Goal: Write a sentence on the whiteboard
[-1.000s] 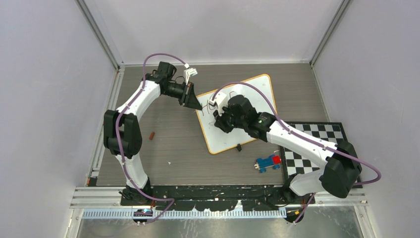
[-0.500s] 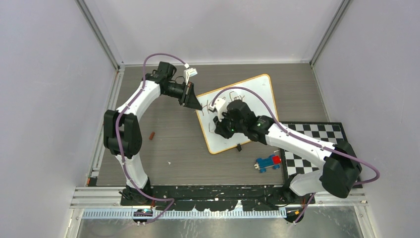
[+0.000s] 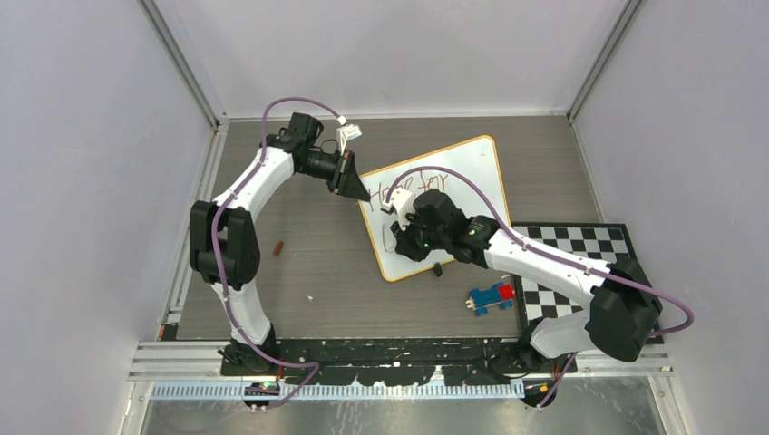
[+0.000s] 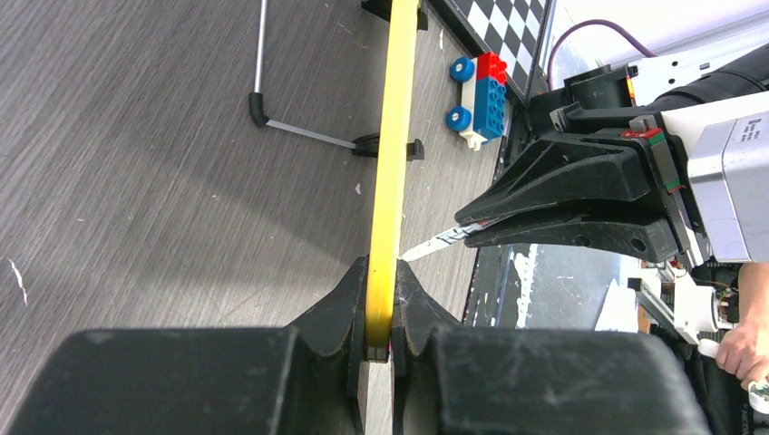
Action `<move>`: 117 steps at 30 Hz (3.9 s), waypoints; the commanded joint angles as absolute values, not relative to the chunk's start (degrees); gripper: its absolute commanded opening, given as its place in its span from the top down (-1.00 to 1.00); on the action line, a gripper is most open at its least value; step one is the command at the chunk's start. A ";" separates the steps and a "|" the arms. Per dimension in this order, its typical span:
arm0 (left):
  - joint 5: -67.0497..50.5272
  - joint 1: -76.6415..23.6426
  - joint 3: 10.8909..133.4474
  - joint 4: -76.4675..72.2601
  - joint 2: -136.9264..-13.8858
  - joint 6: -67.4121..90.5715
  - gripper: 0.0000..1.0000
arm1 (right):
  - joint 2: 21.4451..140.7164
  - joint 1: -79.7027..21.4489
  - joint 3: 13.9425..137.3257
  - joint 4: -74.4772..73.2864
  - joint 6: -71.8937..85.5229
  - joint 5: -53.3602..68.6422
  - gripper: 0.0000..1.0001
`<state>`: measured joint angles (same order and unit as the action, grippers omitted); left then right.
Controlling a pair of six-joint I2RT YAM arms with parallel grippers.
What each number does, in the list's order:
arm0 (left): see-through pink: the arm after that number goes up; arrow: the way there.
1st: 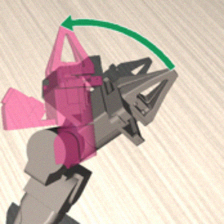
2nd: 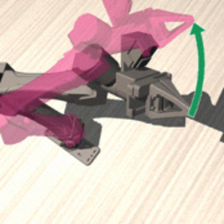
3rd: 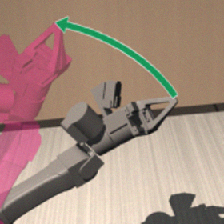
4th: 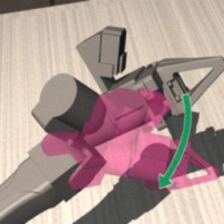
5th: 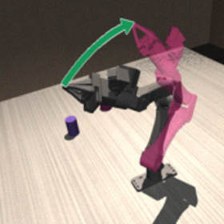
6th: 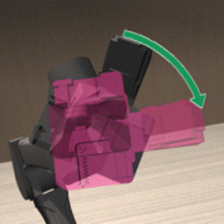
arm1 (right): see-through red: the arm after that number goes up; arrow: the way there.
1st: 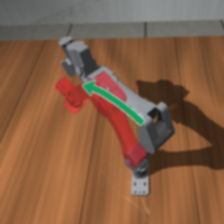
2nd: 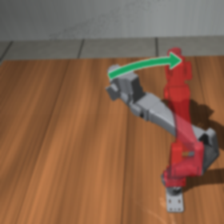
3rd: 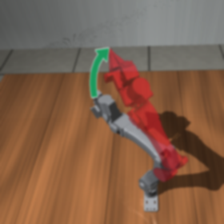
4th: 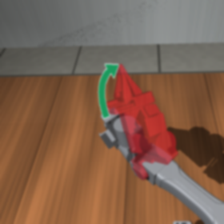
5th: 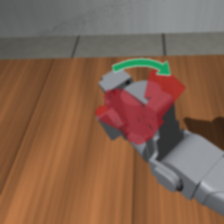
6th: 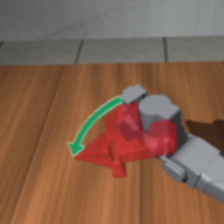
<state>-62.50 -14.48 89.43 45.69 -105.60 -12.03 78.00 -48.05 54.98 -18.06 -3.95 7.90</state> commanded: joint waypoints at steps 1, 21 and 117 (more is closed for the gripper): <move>-58.27 -14.15 88.92 44.73 -103.60 -13.69 1.00 | 75.68 -48.35 56.96 -15.73 -3.33 6.56 1.00; -58.18 -14.15 88.86 44.72 -103.58 -13.56 1.00 | 76.11 -48.18 59.37 -15.25 -4.04 3.86 0.99; -57.57 -14.24 89.20 45.17 -104.69 -13.83 1.00 | 74.51 -45.44 58.69 -22.90 -3.21 7.87 0.99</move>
